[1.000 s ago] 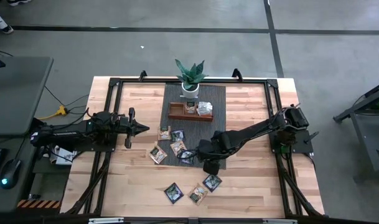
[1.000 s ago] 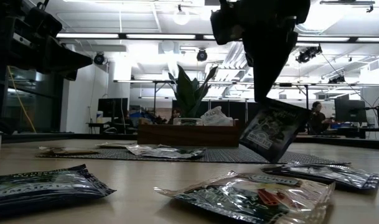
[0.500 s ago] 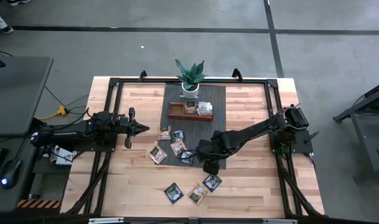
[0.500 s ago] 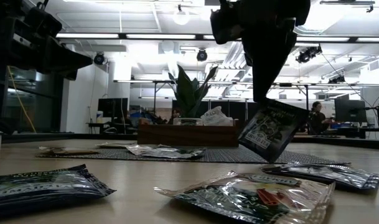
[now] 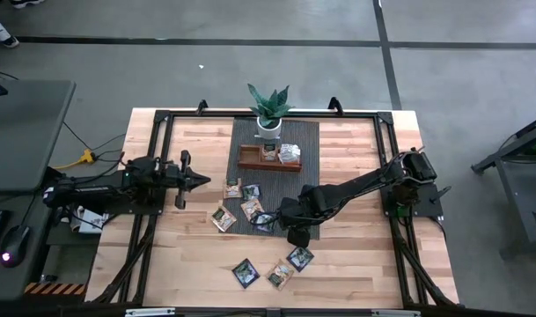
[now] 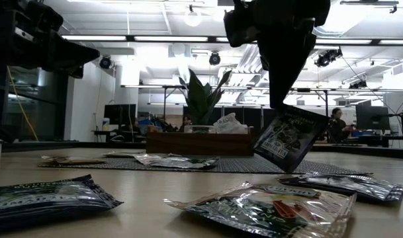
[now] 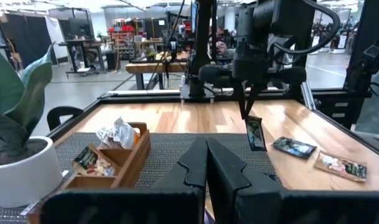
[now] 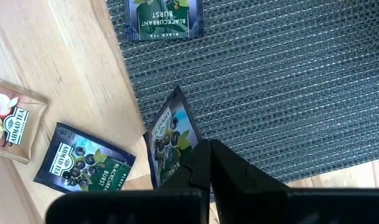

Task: Pick & Place Tea
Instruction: Put the purple tea bag into the left section of the wooden organizer

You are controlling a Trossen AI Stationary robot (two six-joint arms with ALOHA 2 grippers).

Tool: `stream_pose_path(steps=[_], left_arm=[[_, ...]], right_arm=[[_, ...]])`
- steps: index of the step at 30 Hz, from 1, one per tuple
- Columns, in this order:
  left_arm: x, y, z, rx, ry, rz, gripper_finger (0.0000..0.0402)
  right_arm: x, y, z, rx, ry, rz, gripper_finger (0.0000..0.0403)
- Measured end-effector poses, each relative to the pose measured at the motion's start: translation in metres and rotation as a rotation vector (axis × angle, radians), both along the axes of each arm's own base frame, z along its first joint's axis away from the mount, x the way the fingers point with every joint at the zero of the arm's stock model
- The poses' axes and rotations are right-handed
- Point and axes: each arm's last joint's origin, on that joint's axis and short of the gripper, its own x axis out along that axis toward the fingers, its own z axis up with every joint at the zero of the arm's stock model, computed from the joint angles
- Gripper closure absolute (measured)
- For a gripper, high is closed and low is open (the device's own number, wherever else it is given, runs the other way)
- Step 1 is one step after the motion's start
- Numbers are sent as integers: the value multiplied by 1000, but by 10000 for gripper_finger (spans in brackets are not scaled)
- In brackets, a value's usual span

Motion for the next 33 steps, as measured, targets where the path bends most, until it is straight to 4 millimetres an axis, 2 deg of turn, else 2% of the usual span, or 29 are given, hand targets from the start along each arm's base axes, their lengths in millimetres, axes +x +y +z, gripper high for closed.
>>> stream_pose_path(steps=[20, 22, 24, 30, 33], left_arm=[[0, 1, -2, -71, 16, 34, 395], [0, 1, -5, -84, 50, 35, 374], [1, 1, -8, -100, 87, 36, 337], [7, 2, -11, -194, 125, 36, 187], [11, 2, -14, -221, 158, 22, 131]], right_arm=[[0, 0, 0, 3, 1, 0, 403], [0, 0, 0, 3, 1, 0, 403], [0, 0, 0, 3, 1, 0, 403], [0, 0, 0, 0, -1, 1, 403], [0, 0, 0, -2, -1, 3, 403]])
